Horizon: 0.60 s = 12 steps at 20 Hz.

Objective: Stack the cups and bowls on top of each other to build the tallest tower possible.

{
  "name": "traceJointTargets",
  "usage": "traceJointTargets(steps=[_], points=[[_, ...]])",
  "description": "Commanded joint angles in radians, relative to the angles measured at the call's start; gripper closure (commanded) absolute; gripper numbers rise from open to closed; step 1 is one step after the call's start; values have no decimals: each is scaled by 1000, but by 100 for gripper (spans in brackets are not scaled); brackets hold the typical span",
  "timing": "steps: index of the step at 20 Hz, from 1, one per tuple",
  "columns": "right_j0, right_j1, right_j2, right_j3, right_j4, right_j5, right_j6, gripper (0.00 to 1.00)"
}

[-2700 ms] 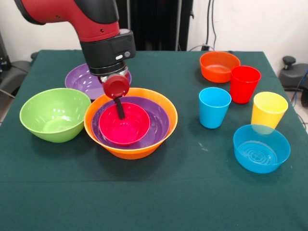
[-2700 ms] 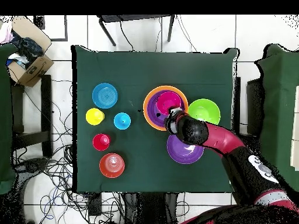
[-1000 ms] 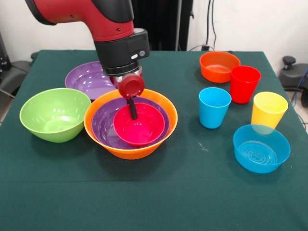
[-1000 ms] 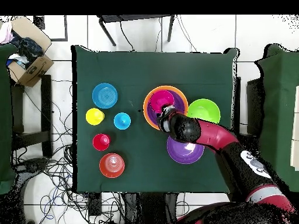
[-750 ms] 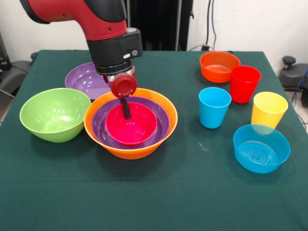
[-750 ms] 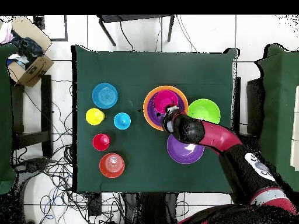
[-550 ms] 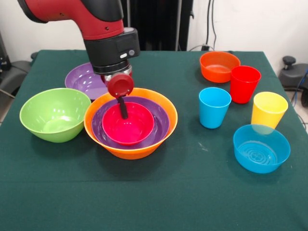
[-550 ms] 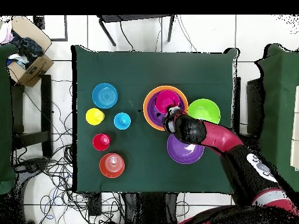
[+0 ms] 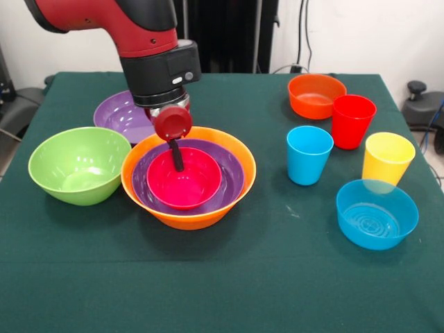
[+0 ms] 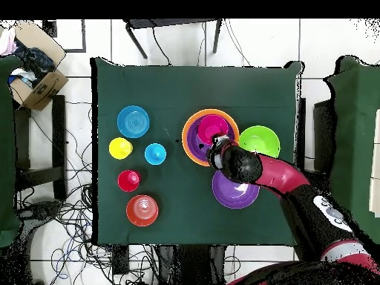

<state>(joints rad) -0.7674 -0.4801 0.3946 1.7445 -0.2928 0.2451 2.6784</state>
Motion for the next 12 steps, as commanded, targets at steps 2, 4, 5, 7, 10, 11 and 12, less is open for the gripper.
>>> traceJointTargets(steps=[2, 4, 5, 7, 10, 11, 12], points=[[43, 10, 14, 23, -69, 4, -68, 100], [43, 4, 13, 23, -70, 7, -70, 100], [45, 3, 11, 20, -70, 8, -71, 100], [49, 4, 6, 16, -74, 12, -75, 100], [65, -4, -13, 11, -85, 21, -81, 100], [73, -8, -21, 12, -83, 30, -78, 100], [81, -12, -29, 12, -80, 37, -76, 0]])
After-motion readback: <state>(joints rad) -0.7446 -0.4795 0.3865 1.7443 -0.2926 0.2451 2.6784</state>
